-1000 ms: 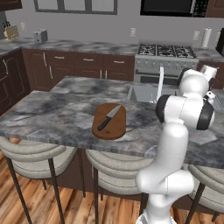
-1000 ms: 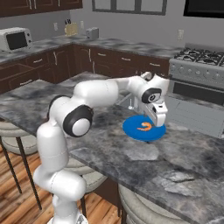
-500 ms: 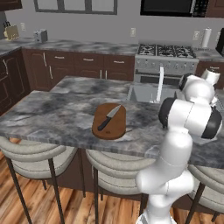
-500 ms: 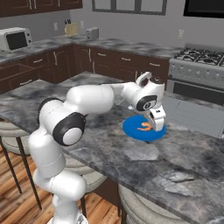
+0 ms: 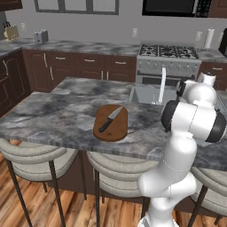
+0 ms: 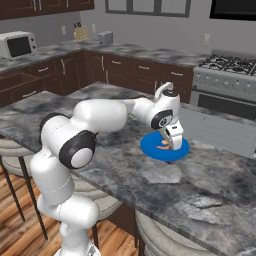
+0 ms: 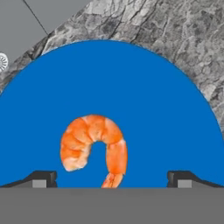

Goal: Pick up the knife from the drawer and place it on the cutting board. Then place the meat from the plate to the cutting board.

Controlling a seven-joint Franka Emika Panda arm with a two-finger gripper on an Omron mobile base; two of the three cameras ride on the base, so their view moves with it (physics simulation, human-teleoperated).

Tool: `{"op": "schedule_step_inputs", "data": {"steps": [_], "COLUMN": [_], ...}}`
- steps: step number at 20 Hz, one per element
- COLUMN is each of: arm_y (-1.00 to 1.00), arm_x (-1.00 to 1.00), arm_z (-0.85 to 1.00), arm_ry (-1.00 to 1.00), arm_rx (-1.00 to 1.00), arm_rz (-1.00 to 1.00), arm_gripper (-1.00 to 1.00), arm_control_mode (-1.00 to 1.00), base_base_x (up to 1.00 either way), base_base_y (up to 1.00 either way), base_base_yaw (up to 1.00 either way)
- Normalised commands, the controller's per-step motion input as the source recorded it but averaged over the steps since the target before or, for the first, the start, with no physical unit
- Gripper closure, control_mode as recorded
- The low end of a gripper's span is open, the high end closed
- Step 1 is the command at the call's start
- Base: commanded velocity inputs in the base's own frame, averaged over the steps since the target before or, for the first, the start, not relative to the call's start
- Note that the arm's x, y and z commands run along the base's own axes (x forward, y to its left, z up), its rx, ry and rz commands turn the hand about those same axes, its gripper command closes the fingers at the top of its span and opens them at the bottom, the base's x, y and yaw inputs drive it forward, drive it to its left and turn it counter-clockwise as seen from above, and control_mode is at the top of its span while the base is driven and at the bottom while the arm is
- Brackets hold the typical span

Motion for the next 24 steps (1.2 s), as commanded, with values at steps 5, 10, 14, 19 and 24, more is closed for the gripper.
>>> {"op": "schedule_step_inputs", "data": {"steps": [5,10,14,19,24], "arm_y": [0.0,0.0,-0.02,0.0,-0.08], "arm_x": [0.11,0.35,0.31,0.16,0.08], "arm_z": [-0.09,0.0,-0.07,-0.18,-0.19], "arm_ry": [0.0,0.0,0.0,-0.01,-0.02], "arm_rx": [-0.01,0.0,0.0,0.0,0.0], "arm_rz": [0.0,0.0,0.0,0.0,0.0], "arm_gripper": [-1.0,-1.0,-1.0,-1.0,-1.0], "arm_control_mode": [-1.0,-1.0,-1.0,-1.0,-1.0], "base_base_x": [0.0,0.0,0.0,0.0,0.0], "base_base_y": [0.0,0.0,0.0,0.0,0.0], "base_base_yaw": [0.0,0.0,0.0,0.0,0.0]}}
